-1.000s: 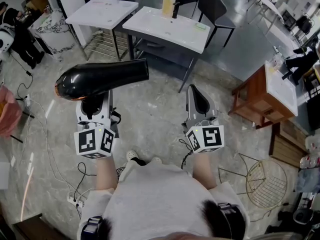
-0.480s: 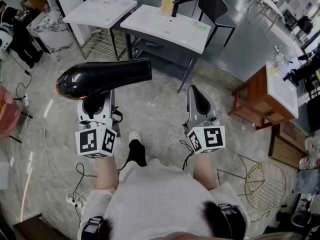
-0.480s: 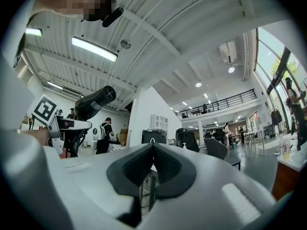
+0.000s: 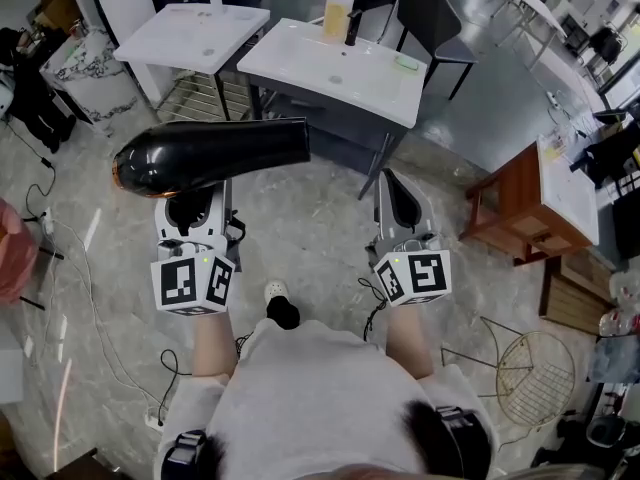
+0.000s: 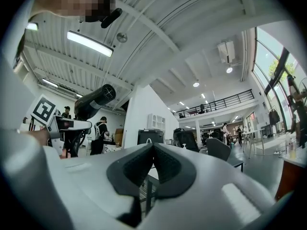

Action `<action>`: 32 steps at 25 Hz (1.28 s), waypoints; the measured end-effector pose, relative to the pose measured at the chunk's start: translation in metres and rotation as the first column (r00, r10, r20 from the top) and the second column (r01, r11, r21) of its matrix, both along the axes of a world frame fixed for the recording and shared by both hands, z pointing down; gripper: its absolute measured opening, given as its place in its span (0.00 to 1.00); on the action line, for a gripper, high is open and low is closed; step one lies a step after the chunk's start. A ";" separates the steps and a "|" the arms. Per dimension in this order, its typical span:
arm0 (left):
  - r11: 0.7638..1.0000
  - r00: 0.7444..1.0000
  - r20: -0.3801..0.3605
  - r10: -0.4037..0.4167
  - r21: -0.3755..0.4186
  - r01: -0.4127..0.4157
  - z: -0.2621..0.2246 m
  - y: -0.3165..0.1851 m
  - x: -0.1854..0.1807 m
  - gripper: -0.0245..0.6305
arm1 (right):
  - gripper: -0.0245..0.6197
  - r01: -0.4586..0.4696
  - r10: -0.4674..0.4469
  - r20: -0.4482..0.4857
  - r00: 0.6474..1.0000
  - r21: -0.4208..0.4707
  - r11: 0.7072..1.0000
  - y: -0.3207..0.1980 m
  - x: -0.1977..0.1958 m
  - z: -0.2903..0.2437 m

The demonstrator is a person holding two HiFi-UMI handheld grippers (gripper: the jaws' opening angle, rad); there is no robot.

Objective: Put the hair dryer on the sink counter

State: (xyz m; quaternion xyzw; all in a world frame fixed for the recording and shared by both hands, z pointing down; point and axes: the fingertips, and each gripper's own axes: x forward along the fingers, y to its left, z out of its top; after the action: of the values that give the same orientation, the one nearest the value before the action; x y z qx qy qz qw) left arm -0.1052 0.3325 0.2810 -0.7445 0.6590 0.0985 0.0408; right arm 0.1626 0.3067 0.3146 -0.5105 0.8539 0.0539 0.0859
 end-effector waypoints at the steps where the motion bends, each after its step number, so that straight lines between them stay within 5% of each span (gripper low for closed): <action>1: 1.000 1.000 0.005 0.003 0.002 -0.003 -0.002 -0.011 -0.006 0.43 | 0.05 -0.006 0.006 0.001 1.000 0.001 1.000 -0.010 -0.005 -0.002; 17: 0.998 0.996 0.063 0.062 0.027 -0.064 -0.014 -0.133 -0.081 0.43 | 0.05 -0.057 0.057 -0.018 0.998 0.022 0.998 -0.123 -0.082 -0.014; 32: 0.997 0.995 0.066 0.077 0.001 -0.077 0.005 -0.250 -0.090 0.43 | 0.05 -0.045 0.045 -0.013 0.999 0.000 0.999 -0.244 -0.099 0.002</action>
State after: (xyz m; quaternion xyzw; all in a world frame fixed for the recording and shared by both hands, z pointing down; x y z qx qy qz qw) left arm -0.1947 0.0827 0.2857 -0.7722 0.6279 0.0763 0.0600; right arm 0.0636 0.0623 0.3162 -0.5292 0.8427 0.0589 0.0790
